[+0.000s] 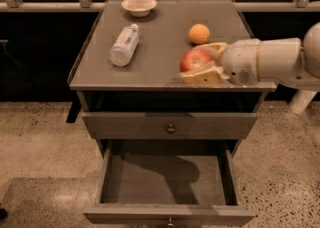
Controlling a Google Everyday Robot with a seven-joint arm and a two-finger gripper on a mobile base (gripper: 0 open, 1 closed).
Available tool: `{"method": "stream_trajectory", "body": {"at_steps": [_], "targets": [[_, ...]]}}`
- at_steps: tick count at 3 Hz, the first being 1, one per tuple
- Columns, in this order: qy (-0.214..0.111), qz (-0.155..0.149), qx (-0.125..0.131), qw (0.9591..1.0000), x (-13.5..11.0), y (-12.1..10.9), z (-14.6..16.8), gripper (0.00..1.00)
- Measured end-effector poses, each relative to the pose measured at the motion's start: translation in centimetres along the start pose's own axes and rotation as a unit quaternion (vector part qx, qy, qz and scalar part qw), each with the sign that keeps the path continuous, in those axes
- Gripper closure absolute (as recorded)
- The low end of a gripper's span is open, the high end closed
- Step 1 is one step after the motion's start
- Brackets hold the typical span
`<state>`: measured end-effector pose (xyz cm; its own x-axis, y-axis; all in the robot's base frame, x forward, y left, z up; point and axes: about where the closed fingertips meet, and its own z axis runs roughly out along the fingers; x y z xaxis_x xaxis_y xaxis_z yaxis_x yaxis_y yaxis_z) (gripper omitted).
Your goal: Pick apple from middle drawer and place on counter
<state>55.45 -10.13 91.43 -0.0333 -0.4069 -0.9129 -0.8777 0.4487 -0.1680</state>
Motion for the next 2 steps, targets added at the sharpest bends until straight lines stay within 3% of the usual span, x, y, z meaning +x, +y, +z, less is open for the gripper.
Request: {"method": "stream_trajectory", "body": {"at_steps": [2], "targets": [[-0.014,0.023,-0.016,0.9995,0.7,-6.2,4.3,1.00]]}}
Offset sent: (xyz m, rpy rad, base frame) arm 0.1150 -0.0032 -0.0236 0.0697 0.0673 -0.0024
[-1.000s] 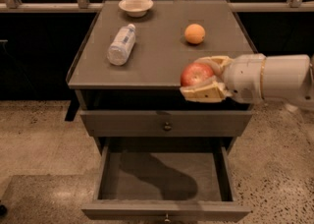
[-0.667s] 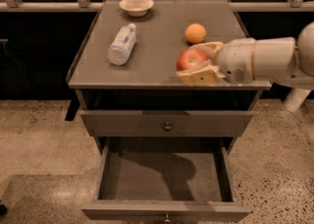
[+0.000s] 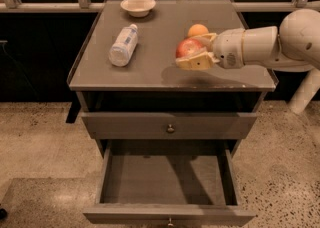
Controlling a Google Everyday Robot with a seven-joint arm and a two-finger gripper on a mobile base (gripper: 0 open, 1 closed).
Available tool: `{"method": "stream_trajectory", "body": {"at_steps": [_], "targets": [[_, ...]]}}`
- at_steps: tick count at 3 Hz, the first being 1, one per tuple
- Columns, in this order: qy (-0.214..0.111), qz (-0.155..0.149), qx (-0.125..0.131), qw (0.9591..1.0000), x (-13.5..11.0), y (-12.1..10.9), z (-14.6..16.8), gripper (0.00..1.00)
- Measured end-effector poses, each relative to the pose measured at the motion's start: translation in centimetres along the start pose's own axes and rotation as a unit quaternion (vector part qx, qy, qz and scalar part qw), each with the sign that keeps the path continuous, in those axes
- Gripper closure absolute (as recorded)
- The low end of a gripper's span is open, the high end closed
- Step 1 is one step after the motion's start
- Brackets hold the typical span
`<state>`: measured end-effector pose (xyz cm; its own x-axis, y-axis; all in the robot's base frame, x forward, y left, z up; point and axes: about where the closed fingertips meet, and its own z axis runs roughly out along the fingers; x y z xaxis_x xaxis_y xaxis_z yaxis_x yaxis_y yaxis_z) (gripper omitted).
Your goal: Pick apple from middle drawer and place on counter
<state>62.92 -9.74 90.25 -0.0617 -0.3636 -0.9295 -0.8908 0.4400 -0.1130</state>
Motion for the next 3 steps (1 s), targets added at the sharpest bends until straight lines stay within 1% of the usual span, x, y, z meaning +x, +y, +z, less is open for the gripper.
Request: {"method": "stream_trajectory", "body": {"at_steps": [2,3], "targets": [[0.005,0.016,0.018,0.9997,0.8,-4.3,2.1,1.00],[0.004,0.016,0.018,0.9997,0.7,-4.3,2.2,0.81]]}}
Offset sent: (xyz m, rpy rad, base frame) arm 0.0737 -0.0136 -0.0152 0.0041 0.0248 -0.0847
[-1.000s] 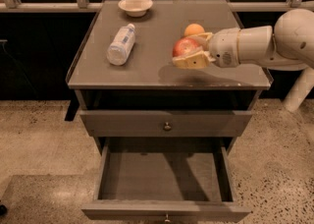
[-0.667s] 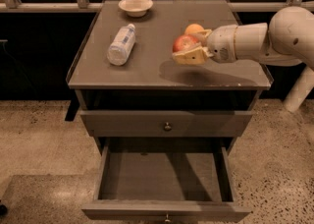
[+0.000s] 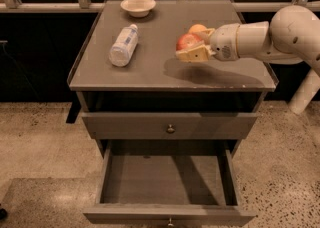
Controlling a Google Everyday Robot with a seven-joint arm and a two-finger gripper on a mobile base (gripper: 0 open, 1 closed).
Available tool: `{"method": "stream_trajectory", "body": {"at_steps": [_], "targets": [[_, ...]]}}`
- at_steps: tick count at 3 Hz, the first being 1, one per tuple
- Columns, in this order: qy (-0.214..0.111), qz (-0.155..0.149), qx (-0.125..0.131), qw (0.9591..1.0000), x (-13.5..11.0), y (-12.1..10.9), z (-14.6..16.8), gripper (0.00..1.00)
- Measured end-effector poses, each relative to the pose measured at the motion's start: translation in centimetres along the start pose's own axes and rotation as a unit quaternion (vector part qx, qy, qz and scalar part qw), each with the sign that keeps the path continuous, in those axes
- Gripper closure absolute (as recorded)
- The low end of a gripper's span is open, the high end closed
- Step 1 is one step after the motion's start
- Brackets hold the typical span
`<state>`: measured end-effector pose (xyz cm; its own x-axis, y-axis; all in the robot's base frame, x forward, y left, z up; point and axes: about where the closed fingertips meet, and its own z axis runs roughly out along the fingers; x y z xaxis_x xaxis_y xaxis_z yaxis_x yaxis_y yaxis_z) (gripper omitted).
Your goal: Pick apple from middle drawer and place on counter
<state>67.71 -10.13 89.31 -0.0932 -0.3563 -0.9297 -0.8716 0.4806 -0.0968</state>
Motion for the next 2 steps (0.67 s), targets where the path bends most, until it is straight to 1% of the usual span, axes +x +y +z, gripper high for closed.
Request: {"method": "stream_trajectory", "body": {"at_steps": [1,2], "targets": [[0.000,0.000,0.000,1.0000,0.00,0.00,0.00,0.50],[0.000,0.000,0.000,1.0000,0.00,0.00,0.01,0.27]]}}
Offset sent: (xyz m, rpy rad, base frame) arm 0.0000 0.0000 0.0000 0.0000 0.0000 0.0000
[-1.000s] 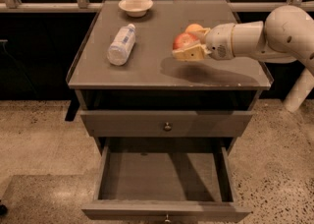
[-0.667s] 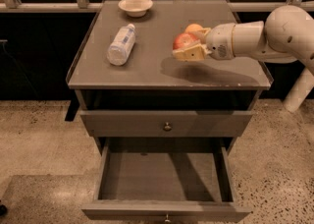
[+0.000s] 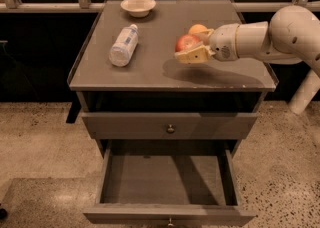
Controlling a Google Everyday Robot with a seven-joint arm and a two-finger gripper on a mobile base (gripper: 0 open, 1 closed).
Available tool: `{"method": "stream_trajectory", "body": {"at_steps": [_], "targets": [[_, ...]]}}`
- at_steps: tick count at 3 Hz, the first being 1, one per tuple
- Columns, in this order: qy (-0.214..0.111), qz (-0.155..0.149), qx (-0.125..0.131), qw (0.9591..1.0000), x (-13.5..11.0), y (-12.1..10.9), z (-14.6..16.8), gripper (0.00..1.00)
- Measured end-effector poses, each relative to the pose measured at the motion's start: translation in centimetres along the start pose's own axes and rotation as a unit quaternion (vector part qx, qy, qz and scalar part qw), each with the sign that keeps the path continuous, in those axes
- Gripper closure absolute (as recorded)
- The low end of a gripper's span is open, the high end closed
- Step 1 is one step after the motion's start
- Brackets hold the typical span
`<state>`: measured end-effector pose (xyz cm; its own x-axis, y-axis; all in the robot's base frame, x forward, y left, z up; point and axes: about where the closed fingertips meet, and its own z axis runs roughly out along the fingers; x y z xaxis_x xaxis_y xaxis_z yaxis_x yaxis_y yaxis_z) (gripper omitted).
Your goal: Pick apple from middle drawer and place on counter
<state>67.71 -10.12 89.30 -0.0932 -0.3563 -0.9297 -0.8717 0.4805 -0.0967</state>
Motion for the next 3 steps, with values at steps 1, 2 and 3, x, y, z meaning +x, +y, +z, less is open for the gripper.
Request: {"method": "stream_trajectory", "body": {"at_steps": [1,2,3], "targets": [[0.000,0.000,0.000,1.0000,0.00,0.00,0.00,0.04],[0.000,0.000,0.000,1.0000,0.00,0.01,0.01,0.00],[0.000,0.000,0.000,1.0000,0.00,0.01,0.01,0.00]]}}
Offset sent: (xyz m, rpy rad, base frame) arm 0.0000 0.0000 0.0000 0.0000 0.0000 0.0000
